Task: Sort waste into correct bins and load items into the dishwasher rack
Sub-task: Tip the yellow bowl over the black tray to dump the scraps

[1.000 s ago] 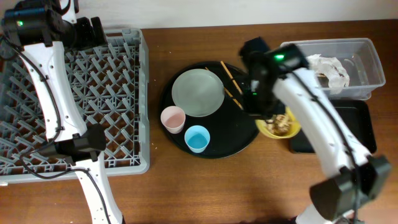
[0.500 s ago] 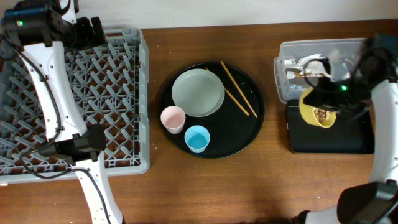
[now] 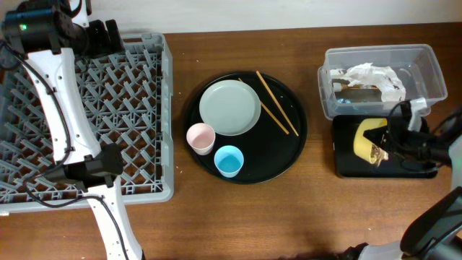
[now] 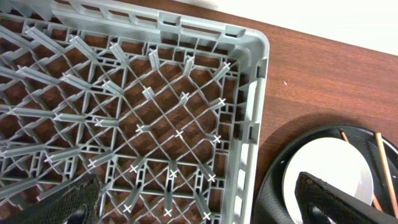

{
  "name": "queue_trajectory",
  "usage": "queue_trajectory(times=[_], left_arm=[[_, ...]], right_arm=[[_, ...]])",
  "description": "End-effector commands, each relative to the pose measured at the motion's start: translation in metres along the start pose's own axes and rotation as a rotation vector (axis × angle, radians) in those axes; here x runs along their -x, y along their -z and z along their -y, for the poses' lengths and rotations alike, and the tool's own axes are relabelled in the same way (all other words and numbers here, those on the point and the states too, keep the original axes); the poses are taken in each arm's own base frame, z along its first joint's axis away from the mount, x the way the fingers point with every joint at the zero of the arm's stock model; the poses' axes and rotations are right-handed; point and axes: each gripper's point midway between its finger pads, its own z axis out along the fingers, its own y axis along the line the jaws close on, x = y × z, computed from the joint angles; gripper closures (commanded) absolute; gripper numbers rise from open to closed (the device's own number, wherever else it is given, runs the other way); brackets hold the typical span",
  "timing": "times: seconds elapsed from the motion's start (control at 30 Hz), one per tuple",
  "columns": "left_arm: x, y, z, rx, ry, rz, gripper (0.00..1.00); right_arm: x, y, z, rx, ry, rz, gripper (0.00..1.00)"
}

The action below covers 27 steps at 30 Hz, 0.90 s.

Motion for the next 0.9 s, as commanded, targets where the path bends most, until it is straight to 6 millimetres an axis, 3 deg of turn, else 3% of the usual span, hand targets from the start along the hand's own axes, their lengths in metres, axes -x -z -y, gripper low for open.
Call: queue_trajectory(times=[0.0, 0.33, 0.53, 0.73, 0.87], left_arm=[[0.005, 0.018, 0.001, 0.003, 0.004, 0.042, 0.01], [0.005, 0.018, 0.001, 0.003, 0.004, 0.042, 0.01], [0.005, 0.018, 0.001, 0.003, 0.004, 0.041, 0.01], [0.005, 0.018, 0.001, 0.003, 0.004, 0.041, 0.01], [0.005, 0.018, 0.001, 0.003, 0.004, 0.041, 0.01]], right_arm=[[0.013, 0.013, -0.008, 0.087, 0.063, 0.098, 0.96], [0.034, 0.044, -0.006, 0.191, 0.039, 0.275, 0.96], [0.045, 0.048, -0.007, 0.355, -0.022, 0.352, 0.96], [0.048, 0.046, -0.003, 0.409, -0.057, 0.369, 0.96], [0.049, 0.047, -0.004, 0.442, -0.204, 0.341, 0.96]])
